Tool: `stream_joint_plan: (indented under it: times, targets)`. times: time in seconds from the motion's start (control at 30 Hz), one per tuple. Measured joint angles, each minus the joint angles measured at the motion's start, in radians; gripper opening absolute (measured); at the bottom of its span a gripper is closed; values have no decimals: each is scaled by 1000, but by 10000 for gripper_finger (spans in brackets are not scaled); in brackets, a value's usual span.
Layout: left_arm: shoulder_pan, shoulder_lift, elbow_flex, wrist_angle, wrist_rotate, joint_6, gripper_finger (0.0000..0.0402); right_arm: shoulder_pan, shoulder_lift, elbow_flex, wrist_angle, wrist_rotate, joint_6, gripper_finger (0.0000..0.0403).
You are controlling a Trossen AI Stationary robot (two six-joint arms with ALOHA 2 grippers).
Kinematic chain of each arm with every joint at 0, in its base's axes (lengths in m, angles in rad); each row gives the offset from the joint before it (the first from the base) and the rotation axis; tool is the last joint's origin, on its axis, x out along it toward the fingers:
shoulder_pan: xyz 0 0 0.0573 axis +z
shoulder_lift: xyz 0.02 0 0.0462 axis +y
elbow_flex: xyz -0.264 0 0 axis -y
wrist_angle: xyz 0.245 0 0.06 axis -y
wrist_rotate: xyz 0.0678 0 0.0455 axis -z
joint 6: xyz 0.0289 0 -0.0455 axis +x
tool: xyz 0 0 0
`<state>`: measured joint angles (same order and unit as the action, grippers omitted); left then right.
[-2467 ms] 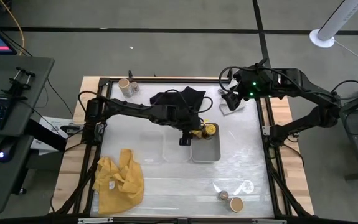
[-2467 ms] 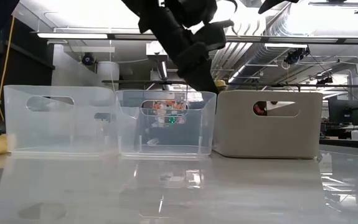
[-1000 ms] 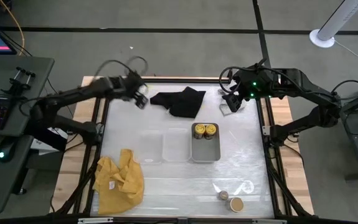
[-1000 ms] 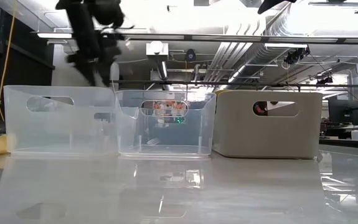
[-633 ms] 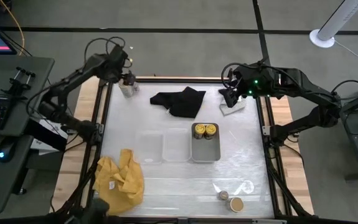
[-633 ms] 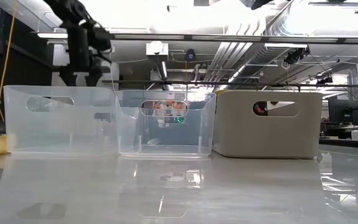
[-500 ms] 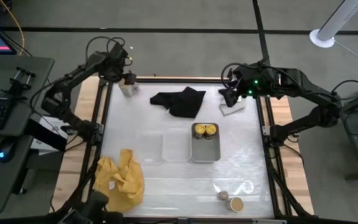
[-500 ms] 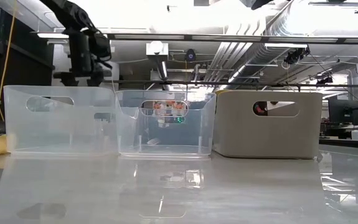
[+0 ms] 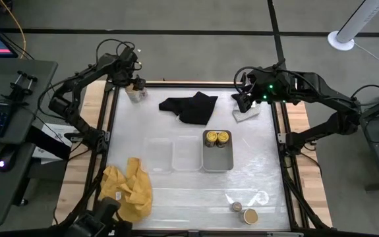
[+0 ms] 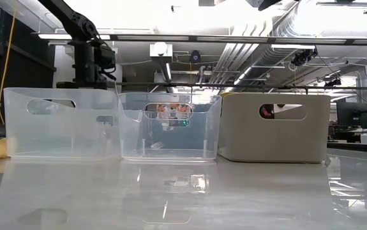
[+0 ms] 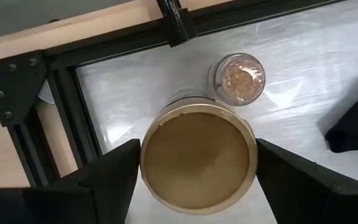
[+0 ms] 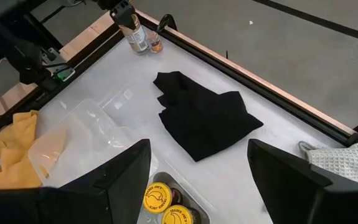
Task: Sort spices by type
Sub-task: Put the top gold seasoning bottle into the left transparent bin
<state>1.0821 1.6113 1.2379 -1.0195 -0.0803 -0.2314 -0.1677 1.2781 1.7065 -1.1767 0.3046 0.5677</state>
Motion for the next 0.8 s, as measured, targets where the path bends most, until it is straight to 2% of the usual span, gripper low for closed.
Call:
stream_joint_plan:
  times: [0.33,0.5,0.6,0.7,0.8]
  targets:
    - [0,25,-1,16,5,13,285,0,0,0,-16,0,-8,264]
    - [0,24,-1,12,5,28,240,0,0,0,-16,0,-10,264]
    - [-2,17,-1,-5,7,51,235,0,0,0,-16,0,-11,264]
    - [-4,-22,-11,-50,14,59,235,0,0,0,-16,0,-15,264]
    - [-4,-113,0,-80,20,52,235,0,0,0,-16,0,-34,264]
